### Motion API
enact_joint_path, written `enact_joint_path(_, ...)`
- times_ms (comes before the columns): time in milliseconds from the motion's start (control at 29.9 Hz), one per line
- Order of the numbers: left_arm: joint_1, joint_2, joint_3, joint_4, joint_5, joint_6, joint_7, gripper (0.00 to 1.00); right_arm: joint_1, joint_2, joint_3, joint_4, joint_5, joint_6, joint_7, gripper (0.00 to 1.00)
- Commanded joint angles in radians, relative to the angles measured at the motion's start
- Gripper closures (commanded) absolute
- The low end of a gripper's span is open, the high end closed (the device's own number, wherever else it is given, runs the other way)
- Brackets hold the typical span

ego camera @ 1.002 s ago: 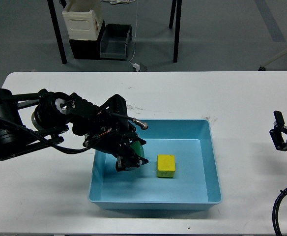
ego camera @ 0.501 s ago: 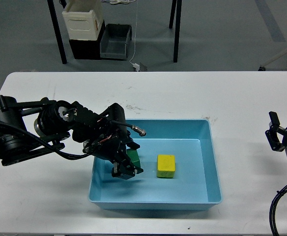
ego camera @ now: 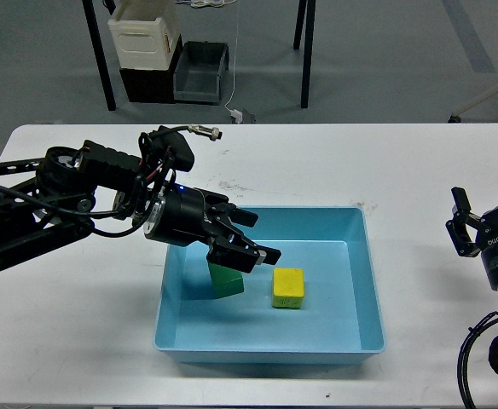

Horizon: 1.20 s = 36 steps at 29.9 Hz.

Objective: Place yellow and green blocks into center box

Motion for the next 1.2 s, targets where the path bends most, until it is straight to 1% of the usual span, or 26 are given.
enact_joint_path(0, 0.153, 0.02, -0.16, -0.058, -0.15, -0.008, 0.0, 0.0, 0.019, 0.005, -0.001, 0.002, 0.113, 0.001, -0.012, 0.0)
enact_joint_path(134, 0.304, 0.007, -0.299, -0.069, -0.275, 0.0, 0.0, 0.0, 0.031, 0.01, -0.001, 0.005, 0.347, 0.001, -0.022, 0.0)
enact_joint_path(267, 0.421, 0.01, -0.384, -0.068, -0.475, 0.012, 0.0, 0.0, 0.035, 0.01, -0.001, 0.008, 0.463, 0.0, -0.021, 0.0)
enact_joint_path(334, 0.47, 0.012, -0.434, -0.068, -0.568, 0.04, 0.0, 0.0, 0.036, 0.01, -0.003, 0.008, 0.484, 0.001, -0.021, 0.0)
enact_joint_path(401, 0.523, 0.011, -0.497, -0.061, -0.682, 0.1, 0.0, 0.0, 0.039, 0.01, -0.003, 0.006, 0.498, 0.0, -0.021, 0.0)
enact_joint_path(468, 0.565, 0.007, -0.533, -0.052, -0.815, 0.135, 0.0, 0.0, 0.041, 0.01, -0.012, 0.006, 0.51, -0.002, -0.022, 0.0)
enact_joint_path(668, 0.642, 0.02, -0.537, -0.048, -1.356, 0.101, 0.0, 0.0, 0.068, 0.01, -0.038, 0.005, 0.533, -0.01, -0.022, 0.0)
enact_joint_path(869, 0.689, 0.024, -0.565, -0.031, -1.717, 0.107, 0.0, 0.0, 0.076, 0.01, -0.038, 0.005, 0.541, -0.008, -0.021, 0.0)
enact_joint_path(969, 0.708, 0.023, -0.567, -0.025, -1.909, 0.101, 0.0, 0.0, 0.067, 0.01, -0.04, 0.009, 0.562, -0.002, -0.012, 0.0)
enact_joint_path(1069, 0.743, 0.018, -0.57, -0.026, -2.027, 0.092, 0.0, 0.0, 0.065, 0.01, -0.038, 0.009, 0.592, -0.003, -0.009, 0.0)
enact_joint_path(1169, 0.764, 0.011, -0.57, -0.025, -2.058, 0.074, 0.0, 0.0, 0.055, 0.01, -0.037, 0.008, 0.685, -0.009, -0.016, 0.0)
